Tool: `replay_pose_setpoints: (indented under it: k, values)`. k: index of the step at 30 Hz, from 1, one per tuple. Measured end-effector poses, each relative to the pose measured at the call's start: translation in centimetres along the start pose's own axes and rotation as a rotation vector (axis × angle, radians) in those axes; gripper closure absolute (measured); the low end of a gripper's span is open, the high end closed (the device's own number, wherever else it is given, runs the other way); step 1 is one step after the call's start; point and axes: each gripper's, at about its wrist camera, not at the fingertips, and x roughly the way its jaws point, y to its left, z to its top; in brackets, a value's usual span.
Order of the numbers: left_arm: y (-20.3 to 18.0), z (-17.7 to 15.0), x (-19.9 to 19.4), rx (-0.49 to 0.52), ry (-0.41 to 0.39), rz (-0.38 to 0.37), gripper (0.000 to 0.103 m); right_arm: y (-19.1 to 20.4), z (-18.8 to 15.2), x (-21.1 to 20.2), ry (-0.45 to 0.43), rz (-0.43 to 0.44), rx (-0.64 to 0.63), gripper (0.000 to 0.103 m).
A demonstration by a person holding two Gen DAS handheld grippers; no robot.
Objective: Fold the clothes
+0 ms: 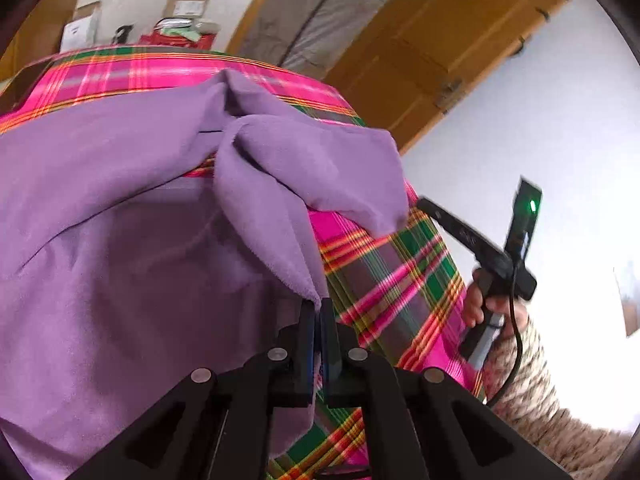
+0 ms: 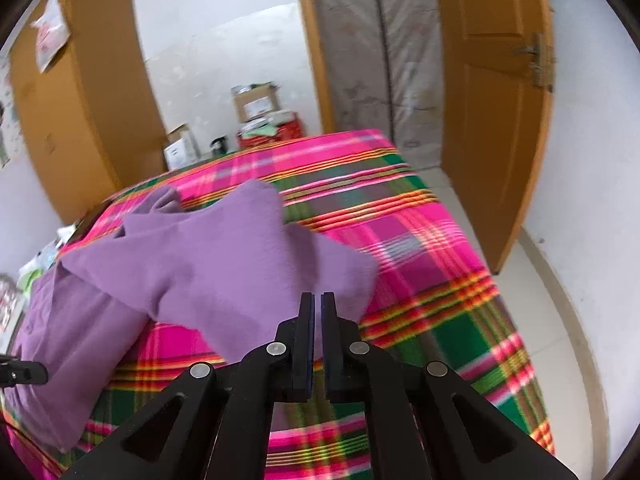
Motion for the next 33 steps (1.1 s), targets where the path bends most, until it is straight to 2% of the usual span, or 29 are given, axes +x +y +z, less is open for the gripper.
replay_pose_setpoints:
  k: [5,8,10,12,15,18,27,33]
  values:
    - [-0.8,-1.3,-0.2,0.048,0.007,0.006,0.101,1.9,0.9,0.6,0.018,0.081,0.002,0.098]
    - [-1.0,-2.2,-0.5,0.083,0.008,-0.003,0.101,3.0,1.7,1.3,0.042,0.151,0.032,0.091]
    - [-1.1,-2.8,-0.9,0.111,0.014,-0.007,0.101,4.0,2.1,2.0,0.073,0.21,0.064,0.083]
    - [-1.2,-3.1,-0.7,0.126,0.027,-0.015,0.101,5.0,2.6,2.3,0.086,0.245,0.062,0.082]
    - [-1.4,-3.6,-0.2,0.145,0.045,-0.015,0.101,6.7,3.2,2.8,0.092,0.262,0.041,0.078]
    - [-1.3,-4.0,-0.1,0.159,0.049,-0.013,0.101,7.6,3.9,3.6,0.119,0.291,0.076,0.076]
    - [-1.0,-5.0,-0.3,0.204,0.067,-0.008,0.101,9.5,5.3,5.3,0.197,0.279,0.129,0.076]
    - [-1.2,-5.5,-0.3,0.232,0.069,0.002,0.101,8.3,6.2,6.8,0.25,0.222,0.276,0.076]
